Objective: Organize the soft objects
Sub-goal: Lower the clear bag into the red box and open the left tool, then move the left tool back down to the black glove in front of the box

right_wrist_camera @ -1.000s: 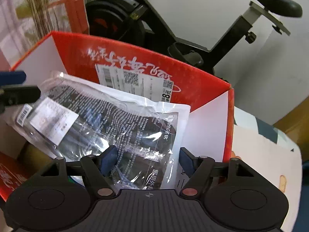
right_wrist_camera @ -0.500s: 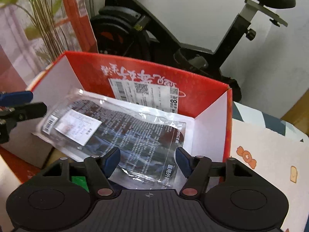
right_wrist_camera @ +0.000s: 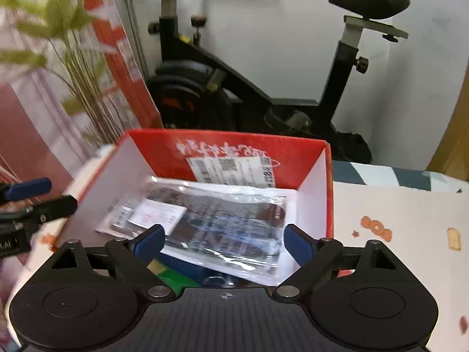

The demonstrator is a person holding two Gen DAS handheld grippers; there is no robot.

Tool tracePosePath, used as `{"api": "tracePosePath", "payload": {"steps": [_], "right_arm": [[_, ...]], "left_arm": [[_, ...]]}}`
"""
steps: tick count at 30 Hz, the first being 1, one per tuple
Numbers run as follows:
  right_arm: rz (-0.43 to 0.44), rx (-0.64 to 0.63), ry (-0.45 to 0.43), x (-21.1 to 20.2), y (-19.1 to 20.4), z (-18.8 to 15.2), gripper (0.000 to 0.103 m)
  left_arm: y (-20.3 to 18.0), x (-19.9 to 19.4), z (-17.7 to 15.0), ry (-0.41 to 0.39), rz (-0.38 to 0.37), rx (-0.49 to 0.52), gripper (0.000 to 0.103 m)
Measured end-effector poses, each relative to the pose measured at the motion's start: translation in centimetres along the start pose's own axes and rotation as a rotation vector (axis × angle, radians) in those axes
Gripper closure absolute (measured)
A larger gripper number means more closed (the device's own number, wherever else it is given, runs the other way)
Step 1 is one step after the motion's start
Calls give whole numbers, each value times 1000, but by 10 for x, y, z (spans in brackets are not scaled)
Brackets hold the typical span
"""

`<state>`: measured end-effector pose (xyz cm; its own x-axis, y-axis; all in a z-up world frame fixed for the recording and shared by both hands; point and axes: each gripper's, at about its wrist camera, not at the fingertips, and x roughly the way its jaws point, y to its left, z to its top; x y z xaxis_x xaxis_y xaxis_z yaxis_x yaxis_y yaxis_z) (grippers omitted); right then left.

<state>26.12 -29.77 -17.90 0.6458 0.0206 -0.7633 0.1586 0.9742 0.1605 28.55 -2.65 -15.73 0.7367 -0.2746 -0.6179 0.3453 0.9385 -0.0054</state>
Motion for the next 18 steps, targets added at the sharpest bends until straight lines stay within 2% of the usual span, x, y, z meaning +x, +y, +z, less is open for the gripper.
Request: {"api": "tracePosePath", "payload": {"steps": [1, 4, 8, 14, 18], "right_arm": [[8, 5, -25, -6, 1, -2, 1], [19, 5, -86, -25, 4, -8, 0], [21, -4, -145, -47, 12, -17, 0], [8, -28, -229, -83, 27, -35, 0], [41, -25, -250, -101, 32, -48, 0]], "left_arm": [[0, -7, -1, -19, 0, 0, 15], [0, -26, -3, -69, 0, -20, 4], [-1, -48, -5, -114, 22, -50, 0], [-5, -83, -10, -174, 79, -84, 0], [-11, -103, -19, -203, 89, -71, 0]]}}
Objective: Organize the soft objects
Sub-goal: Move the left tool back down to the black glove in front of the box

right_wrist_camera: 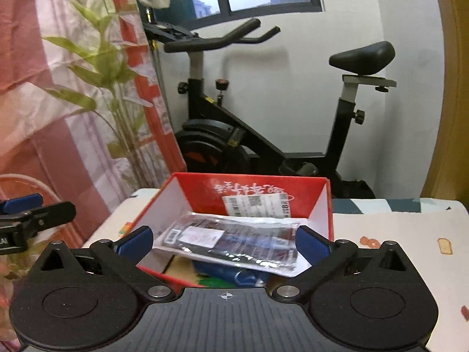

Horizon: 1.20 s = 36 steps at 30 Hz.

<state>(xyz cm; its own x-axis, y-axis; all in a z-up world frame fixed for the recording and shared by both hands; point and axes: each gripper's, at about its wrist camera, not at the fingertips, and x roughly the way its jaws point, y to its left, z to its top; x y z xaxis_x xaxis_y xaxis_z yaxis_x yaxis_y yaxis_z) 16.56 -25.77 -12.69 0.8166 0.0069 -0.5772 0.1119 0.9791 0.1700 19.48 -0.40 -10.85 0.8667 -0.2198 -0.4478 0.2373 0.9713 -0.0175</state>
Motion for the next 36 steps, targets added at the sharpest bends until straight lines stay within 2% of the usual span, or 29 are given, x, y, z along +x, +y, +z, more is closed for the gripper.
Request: {"api": "tracePosePath", "payload": {"steps": [7, 10, 15, 21, 28, 36], "right_arm": [[-7, -64, -94, -39, 11, -15, 0], [5, -53, -135, -54, 10, -23, 0], [-3, -54, -194, -73, 8, -42, 0], [-12, -24, -225, -81, 4, -75, 0], [-51, -6, -202, -73, -1, -124, 0], [-51, -4, -69, -40, -2, -180, 0]], "left_arm": [[-4, -43, -14, -61, 53, -14, 0], [-10, -54, -24, -67, 93, 10, 0], [-13, -73, -45, -97, 117, -13, 0], [-16, -86, -66, -127, 153, -9, 0], [-8, -84, -105, -81, 179, -24, 0], [-7, -65, -140, 39, 118, -9, 0]]}}
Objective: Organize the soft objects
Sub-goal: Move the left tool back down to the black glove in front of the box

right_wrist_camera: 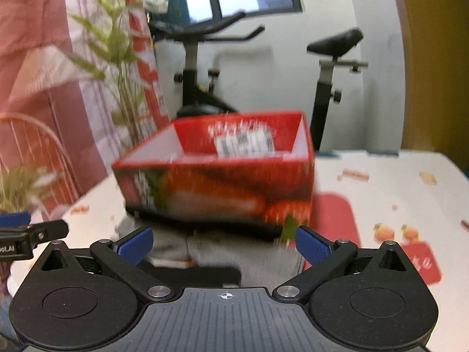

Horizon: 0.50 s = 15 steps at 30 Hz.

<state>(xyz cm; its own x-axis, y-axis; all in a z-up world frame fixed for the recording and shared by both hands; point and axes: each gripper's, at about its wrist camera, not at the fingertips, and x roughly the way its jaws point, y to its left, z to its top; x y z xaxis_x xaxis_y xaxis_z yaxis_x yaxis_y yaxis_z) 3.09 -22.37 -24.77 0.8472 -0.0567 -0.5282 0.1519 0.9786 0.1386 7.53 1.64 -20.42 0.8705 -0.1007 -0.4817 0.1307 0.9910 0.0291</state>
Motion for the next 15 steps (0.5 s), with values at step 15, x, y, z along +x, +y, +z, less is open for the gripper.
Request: {"api": "tracePosePath", "payload": {"steps": [15], "right_arm": [[31, -37, 139, 34, 1, -44, 14]], "left_arm": [[4, 41, -37, 191, -48, -1, 0]]}}
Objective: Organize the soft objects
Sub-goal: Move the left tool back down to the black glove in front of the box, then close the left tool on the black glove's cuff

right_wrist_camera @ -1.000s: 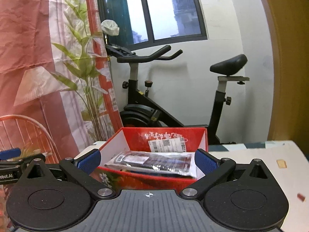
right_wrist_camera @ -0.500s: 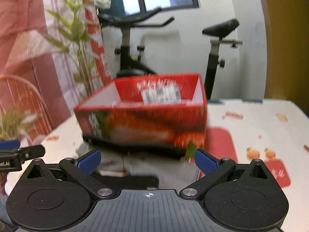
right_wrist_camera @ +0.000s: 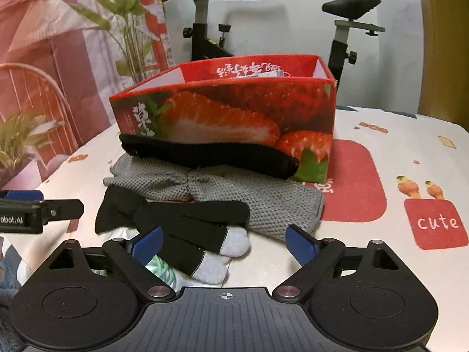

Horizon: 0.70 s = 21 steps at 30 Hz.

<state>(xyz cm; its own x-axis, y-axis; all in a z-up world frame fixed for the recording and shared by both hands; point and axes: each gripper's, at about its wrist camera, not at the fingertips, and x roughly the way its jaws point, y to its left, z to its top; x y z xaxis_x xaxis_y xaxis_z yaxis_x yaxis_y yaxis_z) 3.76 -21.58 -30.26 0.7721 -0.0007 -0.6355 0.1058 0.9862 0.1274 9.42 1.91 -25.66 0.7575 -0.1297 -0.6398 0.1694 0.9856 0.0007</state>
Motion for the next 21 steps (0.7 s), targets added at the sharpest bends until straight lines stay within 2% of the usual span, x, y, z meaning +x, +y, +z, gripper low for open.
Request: {"api": "tracePosePath", "payload": {"steps": [5, 10, 12, 17, 21], "right_arm": [[13, -11, 13, 17, 2, 1, 23], [42, -14, 18, 34, 3, 3, 29], [58, -6, 33, 40, 2, 3, 37], [67, -37, 45, 46, 3, -5, 47], [93, -81, 33, 43, 9, -9, 61]], "left_arm": [[9, 5, -2, 18, 2, -50, 0], [13, 9, -2, 23, 27, -57, 0], [15, 12, -2, 29, 25, -62, 0], [14, 17, -4, 35, 8, -75, 1], [16, 21, -5, 41, -19, -99, 7]]}}
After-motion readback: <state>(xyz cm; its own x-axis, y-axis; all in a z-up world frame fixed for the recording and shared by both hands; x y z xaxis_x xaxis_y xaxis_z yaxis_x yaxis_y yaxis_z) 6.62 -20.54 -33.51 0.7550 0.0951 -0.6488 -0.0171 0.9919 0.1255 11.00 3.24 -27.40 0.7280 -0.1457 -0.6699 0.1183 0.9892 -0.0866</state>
